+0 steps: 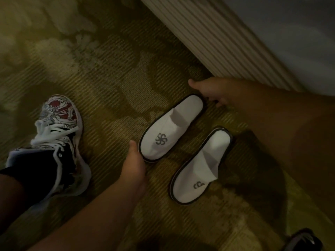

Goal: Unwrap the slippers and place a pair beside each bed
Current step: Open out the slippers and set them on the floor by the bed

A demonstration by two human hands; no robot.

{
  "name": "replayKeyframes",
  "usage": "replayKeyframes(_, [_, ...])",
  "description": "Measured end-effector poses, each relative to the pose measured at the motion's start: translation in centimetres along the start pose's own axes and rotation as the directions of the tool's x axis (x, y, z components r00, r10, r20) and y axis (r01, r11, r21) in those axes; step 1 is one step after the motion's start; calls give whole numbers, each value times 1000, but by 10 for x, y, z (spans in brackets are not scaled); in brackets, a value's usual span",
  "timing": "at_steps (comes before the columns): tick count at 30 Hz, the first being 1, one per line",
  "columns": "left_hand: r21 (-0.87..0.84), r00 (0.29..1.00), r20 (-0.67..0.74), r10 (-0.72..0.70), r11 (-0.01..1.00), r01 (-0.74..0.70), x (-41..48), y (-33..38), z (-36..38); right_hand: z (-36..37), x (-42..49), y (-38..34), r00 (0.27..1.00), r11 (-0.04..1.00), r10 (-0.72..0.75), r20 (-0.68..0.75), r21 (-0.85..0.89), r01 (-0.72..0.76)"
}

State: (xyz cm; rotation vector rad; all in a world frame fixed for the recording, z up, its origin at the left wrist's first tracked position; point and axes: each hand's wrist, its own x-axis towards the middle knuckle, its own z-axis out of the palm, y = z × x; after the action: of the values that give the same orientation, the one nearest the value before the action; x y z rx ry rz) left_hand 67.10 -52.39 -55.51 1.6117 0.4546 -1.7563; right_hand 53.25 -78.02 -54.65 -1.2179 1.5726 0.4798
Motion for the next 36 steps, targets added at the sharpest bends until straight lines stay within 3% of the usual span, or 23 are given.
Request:
replayKeyframes(15, [-210,999,27,26,977,-20,-3,15,10,-5,3,-22,999,997,0,47,76,-4])
replayKeyframes(26, [-210,998,65,5,978,9,-7,21,12,-2,6,-22,999,998,-33,7,52,33])
replayKeyframes(36, [-227,1000,7,10,974,-8,1,17,9,1,10,-20,998,996,-67,-8,57,67])
